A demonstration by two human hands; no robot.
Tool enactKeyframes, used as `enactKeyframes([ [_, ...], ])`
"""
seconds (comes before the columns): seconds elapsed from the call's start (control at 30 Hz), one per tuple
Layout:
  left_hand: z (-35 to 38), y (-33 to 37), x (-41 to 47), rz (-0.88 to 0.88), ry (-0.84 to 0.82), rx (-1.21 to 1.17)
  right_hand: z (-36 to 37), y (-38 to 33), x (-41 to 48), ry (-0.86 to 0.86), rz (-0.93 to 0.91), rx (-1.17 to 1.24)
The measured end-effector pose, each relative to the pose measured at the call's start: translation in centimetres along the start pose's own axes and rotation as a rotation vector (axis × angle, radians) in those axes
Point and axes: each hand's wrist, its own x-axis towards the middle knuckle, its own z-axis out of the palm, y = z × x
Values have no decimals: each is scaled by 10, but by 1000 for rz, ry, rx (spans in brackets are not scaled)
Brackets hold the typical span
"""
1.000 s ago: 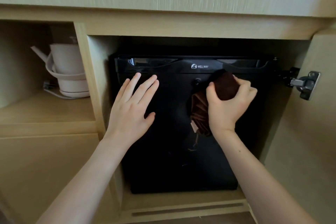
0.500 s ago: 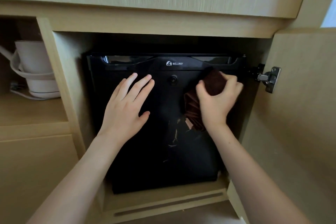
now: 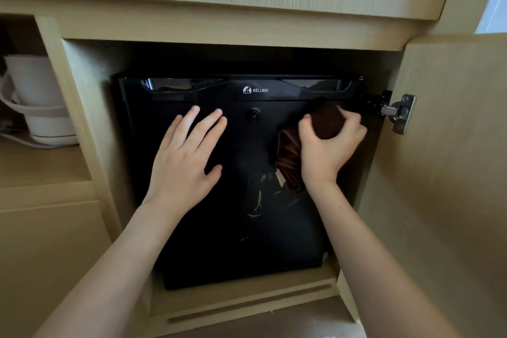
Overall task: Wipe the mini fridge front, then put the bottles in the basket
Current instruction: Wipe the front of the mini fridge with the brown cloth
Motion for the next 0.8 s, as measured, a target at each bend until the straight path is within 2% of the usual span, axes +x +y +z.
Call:
enactKeyframes([
  [0.1,4,7,3,-9,8,-14,0,1,-7,-257,-224,-103],
  [0.13,5,8,3,-13,10,-18,-2,3,-3,-292,-249,-111],
  [0.17,5,8,3,-18,8,-20,-6,4,3,-268,-226,-98],
  [0.27,4,5,1,-15,-3,-20,-13,6,20,-11,4,7],
  [0.33,4,4,2,-11,-6,-23,-10,5,24,98,80,43],
  [0.4,5,4,2,-14,-1,-24,-4,0,22,103,61,33],
  [0.53,8,5,1,-14,22,-41,-7,-1,23,-39,-12,9],
  [0.6,9,4,1,-14,32,-50,-15,13,13,-37,52,4],
  [0.73,7,5,1,-19,30,-48,-38,47,-27,87,270,-31],
  [0.8,7,6,1,-15,33,-49,-32,44,-22,120,294,-7],
])
